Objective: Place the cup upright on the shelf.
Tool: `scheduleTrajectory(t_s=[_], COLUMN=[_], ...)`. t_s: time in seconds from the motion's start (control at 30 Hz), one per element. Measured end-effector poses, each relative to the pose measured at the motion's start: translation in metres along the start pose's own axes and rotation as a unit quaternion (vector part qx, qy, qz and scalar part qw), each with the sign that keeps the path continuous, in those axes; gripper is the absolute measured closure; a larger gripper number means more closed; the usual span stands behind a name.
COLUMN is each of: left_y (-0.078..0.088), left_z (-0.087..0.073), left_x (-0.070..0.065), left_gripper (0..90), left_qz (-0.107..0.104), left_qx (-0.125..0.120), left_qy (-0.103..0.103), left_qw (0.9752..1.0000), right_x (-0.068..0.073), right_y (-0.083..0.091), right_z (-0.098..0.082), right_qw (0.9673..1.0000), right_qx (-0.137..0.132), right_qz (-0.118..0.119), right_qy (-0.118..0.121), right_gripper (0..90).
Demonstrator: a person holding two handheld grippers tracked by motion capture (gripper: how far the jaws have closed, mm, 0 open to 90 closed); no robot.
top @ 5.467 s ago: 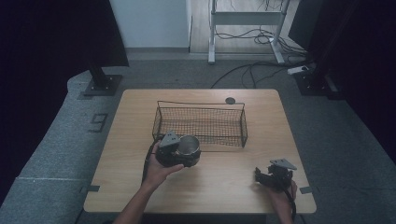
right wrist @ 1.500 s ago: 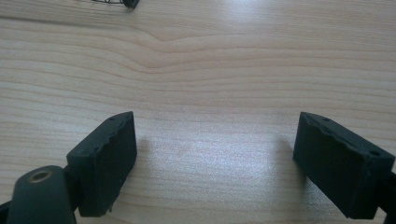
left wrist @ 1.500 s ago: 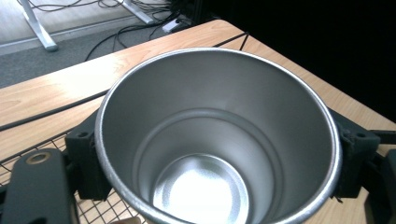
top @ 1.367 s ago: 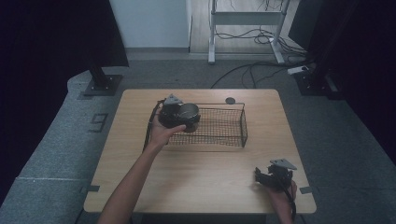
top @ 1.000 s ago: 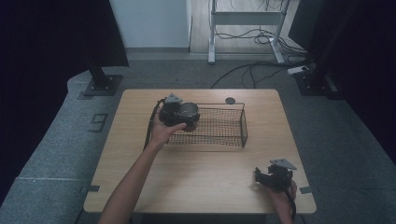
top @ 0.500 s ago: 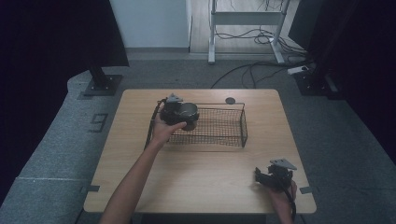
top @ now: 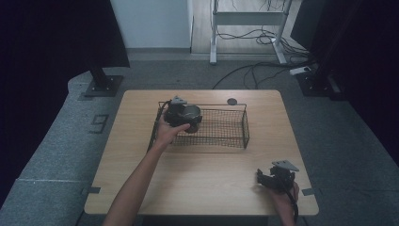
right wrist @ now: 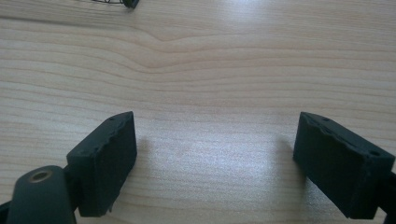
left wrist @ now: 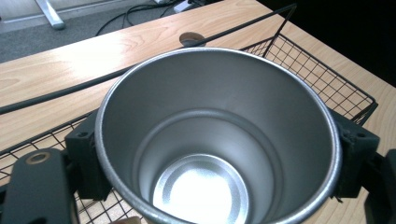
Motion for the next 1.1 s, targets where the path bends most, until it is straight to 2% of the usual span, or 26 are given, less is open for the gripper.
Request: scheduleTrajectory(t_s=[0.23, 0.5, 0.73, 1.1], left_y=[-0.007, -0.015, -0.018, -0.027], left_z=[-0.005, -0.012, -0.015, -0.021], left_x=[0.004, 0.014, 0.021, 0.024], left_gripper=[16.0, 16.0, 16.0, 16.0], left_qz=[0.002, 0.008, 0.016, 0.02], left_qx=[0.005, 0.012, 0.016, 0.028], left_qy=[0.006, 0.021, 0.024, 0.031], left_qw=[1.0, 0.9997, 0.9995, 0.9989], right_x=[0.0, 0.0, 0.0, 0.0], right_y=[0.0, 0.0, 0.0, 0.0], right_z=[0.0, 0.0, 0.0, 0.0], right_qw=[1.0, 1.0, 1.0, 1.0], right_qx=[0.0, 0.0, 0.0, 0.0], right_qz=[0.0, 0.0, 0.0, 0.0], right_qy=[0.0, 0.0, 0.0, 0.0], right_gripper=[13.2, 13.2, 13.2, 13.2])
Point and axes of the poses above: each handheld gripper's, and its own axes: y roughly backward along the jaws, z roughly out of its top, x roughly to its left, the point moved 7 cm from there along -y, roughly forward along the jaws, and after that the axes turned 14 degrees about y, right-handed, at the moved point
